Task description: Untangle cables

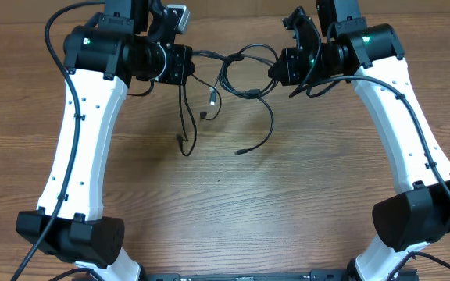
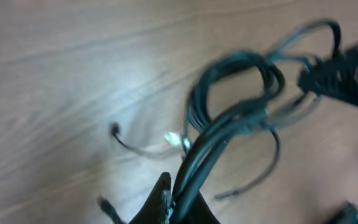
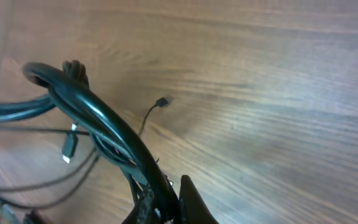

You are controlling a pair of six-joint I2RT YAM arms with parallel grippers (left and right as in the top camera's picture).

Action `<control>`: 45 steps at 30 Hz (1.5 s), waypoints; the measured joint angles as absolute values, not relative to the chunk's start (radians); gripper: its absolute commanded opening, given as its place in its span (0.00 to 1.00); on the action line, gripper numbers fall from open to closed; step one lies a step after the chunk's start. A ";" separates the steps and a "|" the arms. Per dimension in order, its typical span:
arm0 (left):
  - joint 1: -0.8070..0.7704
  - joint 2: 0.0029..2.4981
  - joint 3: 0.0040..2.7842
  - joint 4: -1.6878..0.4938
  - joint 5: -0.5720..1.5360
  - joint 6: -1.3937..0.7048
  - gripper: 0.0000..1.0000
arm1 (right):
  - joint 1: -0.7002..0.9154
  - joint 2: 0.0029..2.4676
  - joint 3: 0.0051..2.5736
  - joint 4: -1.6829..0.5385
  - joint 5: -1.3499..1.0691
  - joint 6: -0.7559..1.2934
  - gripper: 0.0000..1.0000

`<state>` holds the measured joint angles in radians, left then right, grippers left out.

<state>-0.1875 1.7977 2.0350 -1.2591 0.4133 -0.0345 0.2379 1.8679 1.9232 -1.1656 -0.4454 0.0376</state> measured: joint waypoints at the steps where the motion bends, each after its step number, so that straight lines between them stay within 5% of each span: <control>1: -0.190 1.797 2.035 -1.271 0.422 -0.035 0.04 | 0.238 1.868 1.923 -1.156 -0.449 0.044 0.04; 12: -0.336 1.800 1.967 -1.280 0.415 -0.080 0.04 | 0.293 1.868 1.930 -1.145 -0.575 0.068 0.04; 29: -0.343 1.919 1.956 -1.137 0.465 -0.106 0.04 | 0.352 1.757 1.946 -1.145 -0.642 0.075 0.04; 45: -0.314 1.924 1.952 -1.008 0.776 -0.041 0.04 | 0.406 1.728 1.956 -1.089 -0.625 0.159 0.04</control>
